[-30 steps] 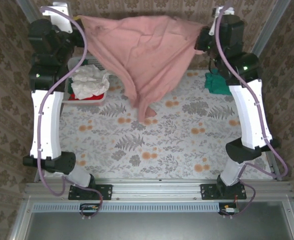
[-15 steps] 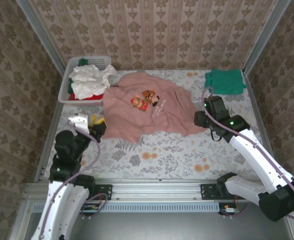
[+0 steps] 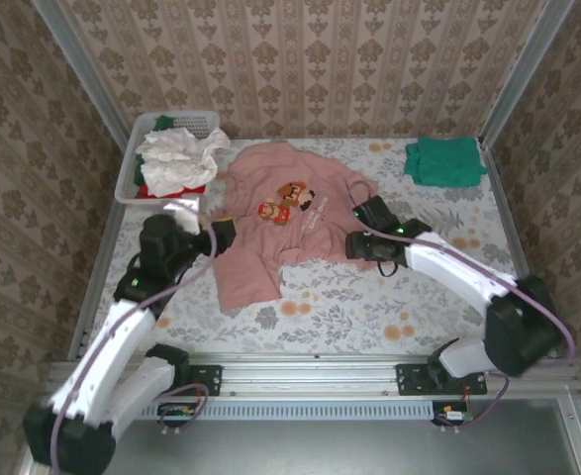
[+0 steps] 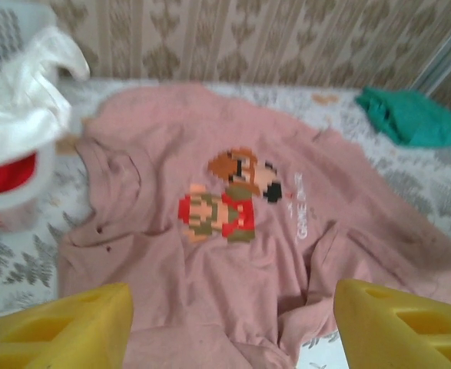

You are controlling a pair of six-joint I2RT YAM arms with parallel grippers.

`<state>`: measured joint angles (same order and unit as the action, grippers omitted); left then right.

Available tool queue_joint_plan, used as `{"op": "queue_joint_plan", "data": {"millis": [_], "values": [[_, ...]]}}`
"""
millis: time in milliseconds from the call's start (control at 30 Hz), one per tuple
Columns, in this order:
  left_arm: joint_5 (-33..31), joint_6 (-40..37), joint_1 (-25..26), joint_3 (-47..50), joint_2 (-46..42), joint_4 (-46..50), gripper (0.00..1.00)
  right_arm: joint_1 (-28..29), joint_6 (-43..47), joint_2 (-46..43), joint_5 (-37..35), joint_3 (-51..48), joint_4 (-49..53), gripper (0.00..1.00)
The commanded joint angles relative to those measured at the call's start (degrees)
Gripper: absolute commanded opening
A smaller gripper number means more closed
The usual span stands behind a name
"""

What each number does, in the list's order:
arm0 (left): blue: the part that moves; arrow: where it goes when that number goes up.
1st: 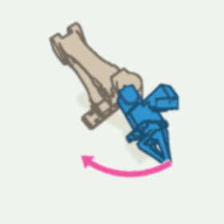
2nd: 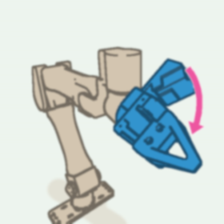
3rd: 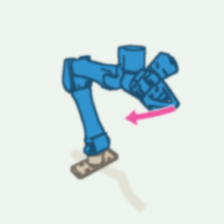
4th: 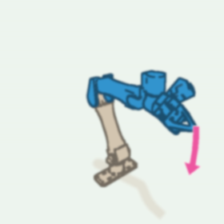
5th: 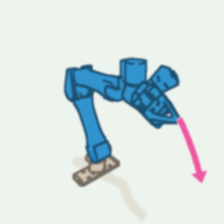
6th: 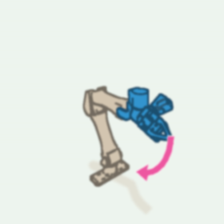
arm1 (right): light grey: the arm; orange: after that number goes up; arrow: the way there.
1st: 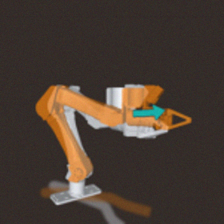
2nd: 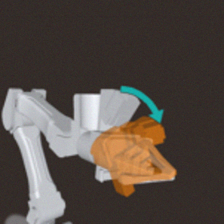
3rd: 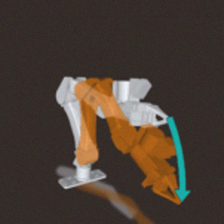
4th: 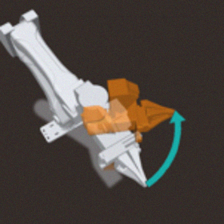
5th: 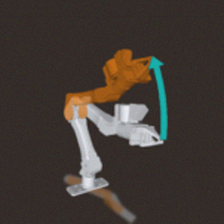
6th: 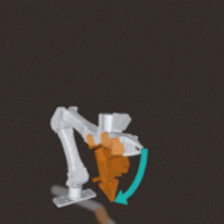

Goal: Fold and stack the t-shirts

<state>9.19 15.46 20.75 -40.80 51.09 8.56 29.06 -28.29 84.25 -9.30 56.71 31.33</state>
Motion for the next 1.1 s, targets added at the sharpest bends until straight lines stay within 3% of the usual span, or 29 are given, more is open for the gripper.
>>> {"op": "queue_joint_plan", "data": {"millis": [0, 133, 233, 433, 567, 700, 800, 900, 967, 1067], "values": [[0.0, 0.6, 1.9, -3.7, 9.8, 1.1, 0.71, 0.7, 0.2, 4.5, -3.7, 1.3, -0.3, 0.61], [1.3, 1.3, 2.8, -8.8, 23.6, 0.9, 0.7, 0.6, 0.6, 11.0, -4.8, 1.5, -3.2, 0.56], [4.9, 2.1, 3.5, -11.3, 30.0, 1.6, 0.68, 0.5, 0.9, 15.7, -4.7, 3.7, -2.4, 0.43], [4.1, 3.9, 3.0, -8.0, 30.9, 2.0, 0.72, 2.4, 1.9, 13.7, -3.1, 4.3, 0.8, 0.08], [4.6, 3.6, 1.1, -7.6, 30.3, 3.8, 0.73, 8.9, 1.3, 5.6, -5.4, 2.1, 8.4, 0.0], [4.6, 3.1, -0.7, -6.6, 29.2, 5.4, 0.75, 15.6, -3.3, -2.5, -5.1, -3.8, 14.4, 0.0], [4.3, 3.2, -2.0, -5.8, 28.2, 6.6, 0.77, 16.9, -6.0, -6.6, -3.8, -9.3, 16.0, 0.03], [4.2, 3.5, -2.7, -5.0, 27.2, 8.0, 0.78, 16.8, -5.9, -7.3, -3.0, -10.1, 19.2, 0.14], [4.3, 4.0, -2.5, -4.6, 26.5, 9.1, 0.78, 16.9, -5.8, -9.2, -3.9, -7.6, 21.5, 0.3], [3.5, 4.7, -0.6, -3.7, 26.0, 10.4, 0.78, 16.0, -3.3, -15.0, -3.0, -2.5, 19.1, 0.38]]}}
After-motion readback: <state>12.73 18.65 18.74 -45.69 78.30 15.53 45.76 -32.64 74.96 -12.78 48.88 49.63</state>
